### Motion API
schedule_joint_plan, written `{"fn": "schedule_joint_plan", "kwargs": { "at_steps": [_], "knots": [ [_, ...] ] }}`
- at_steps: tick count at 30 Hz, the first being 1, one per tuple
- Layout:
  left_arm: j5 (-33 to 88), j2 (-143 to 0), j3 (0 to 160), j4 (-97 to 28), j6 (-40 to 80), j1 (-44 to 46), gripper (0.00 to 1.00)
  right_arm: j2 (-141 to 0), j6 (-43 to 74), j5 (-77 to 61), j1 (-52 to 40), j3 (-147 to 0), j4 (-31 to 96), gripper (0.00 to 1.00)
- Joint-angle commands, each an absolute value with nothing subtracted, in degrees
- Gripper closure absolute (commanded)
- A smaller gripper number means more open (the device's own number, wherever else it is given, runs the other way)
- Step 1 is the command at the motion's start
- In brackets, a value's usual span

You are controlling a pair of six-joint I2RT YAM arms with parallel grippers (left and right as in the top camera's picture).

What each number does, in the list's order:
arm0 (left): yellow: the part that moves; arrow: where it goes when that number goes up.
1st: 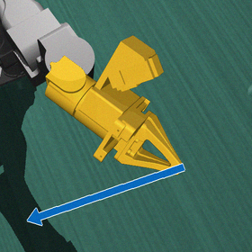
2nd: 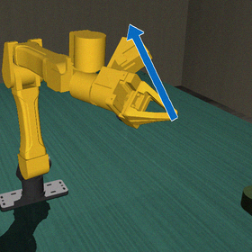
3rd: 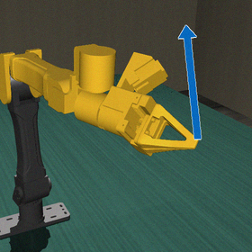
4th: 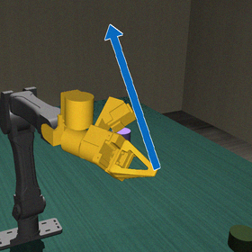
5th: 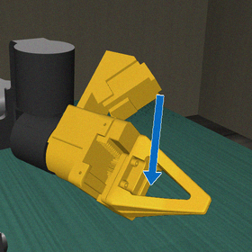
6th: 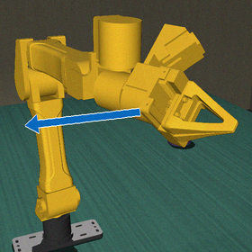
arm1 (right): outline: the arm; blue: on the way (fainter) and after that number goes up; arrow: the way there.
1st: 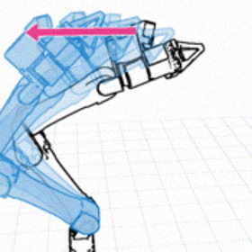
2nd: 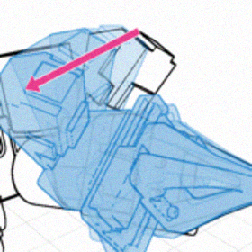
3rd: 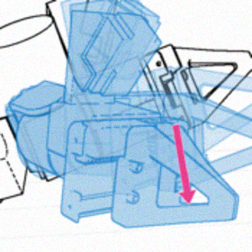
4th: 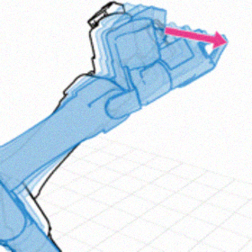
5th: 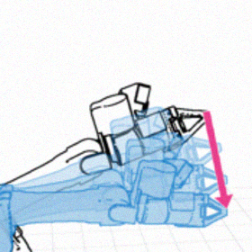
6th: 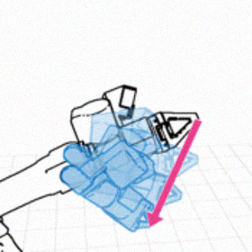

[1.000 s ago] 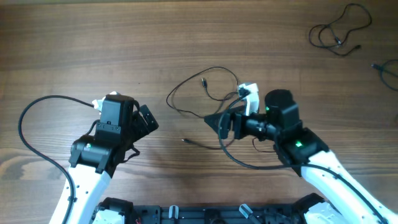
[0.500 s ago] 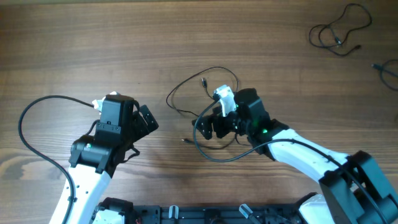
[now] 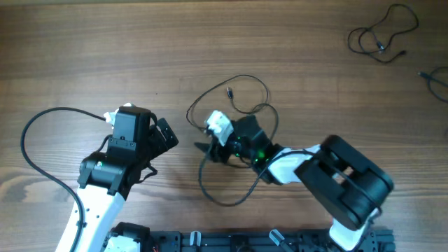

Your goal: Untangle cables

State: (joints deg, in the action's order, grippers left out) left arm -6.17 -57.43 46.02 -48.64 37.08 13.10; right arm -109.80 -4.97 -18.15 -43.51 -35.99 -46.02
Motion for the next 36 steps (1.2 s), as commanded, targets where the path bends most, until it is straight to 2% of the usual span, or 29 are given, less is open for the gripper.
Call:
{"fn": "schedule_joint_plan", "kwargs": {
  "at_steps": [1, 2, 4, 6, 7, 8, 17, 24, 27, 28, 32, 36],
  "knots": [
    [-6.96, -57.23, 45.98, -48.49, 36.01, 12.78, 0.0, -111.79, -12.49, -14.72, -44.36, -36.42, -47.05, 0.33],
    [-6.96, -57.23, 45.98, -48.49, 36.01, 12.78, 0.0, -111.79, -12.45, -14.31, -44.29, -36.42, -47.16, 0.41],
    [-6.96, -57.23, 45.98, -48.49, 36.01, 12.78, 0.0, -111.79, -12.45, -13.65, -44.29, -36.42, -47.22, 0.46],
    [-6.96, -57.23, 45.98, -48.49, 36.01, 12.78, 0.0, -111.79, -12.4, -13.39, -44.29, -36.42, -47.37, 0.44],
    [-6.96, -57.23, 45.98, -48.49, 36.01, 12.78, 0.0, -111.79, -12.38, -13.08, -44.27, -36.42, -47.42, 0.09],
    [-6.96, -57.23, 45.98, -48.49, 36.01, 12.78, 0.0, -111.79, -12.38, -12.45, -44.29, -36.42, -47.42, 0.0],
    [-6.96, -57.23, 45.98, -48.49, 36.01, 12.78, 0.0, -112.03, -13.58, -10.22, -43.72, -36.42, -49.3, 0.03],
    [-6.96, -57.23, 45.98, -48.49, 36.01, 12.78, 0.0, -114.69, -13.47, -10.24, -42.98, -37.85, -52.1, 0.0],
    [-6.96, -57.23, 45.98, -48.49, 36.01, 12.78, 0.0, -115.02, -13.47, -10.24, -42.17, -38.37, -52.05, 0.17],
    [-6.96, -57.23, 45.98, -48.49, 36.01, 12.78, 0.0, -115.02, -13.34, -10.24, -41.82, -38.35, -52.05, 0.41],
    [-6.96, -57.23, 45.98, -48.49, 36.01, 12.78, 0.0, -114.76, -13.26, -10.24, -41.8, -38.35, -52.58, 0.8],
    [-6.94, -57.23, 45.98, -48.49, 36.01, 12.78, 0.0, -111.18, -9.65, -10.0, -41.47, -38.17, -51.11, 0.96]
  ]
}}
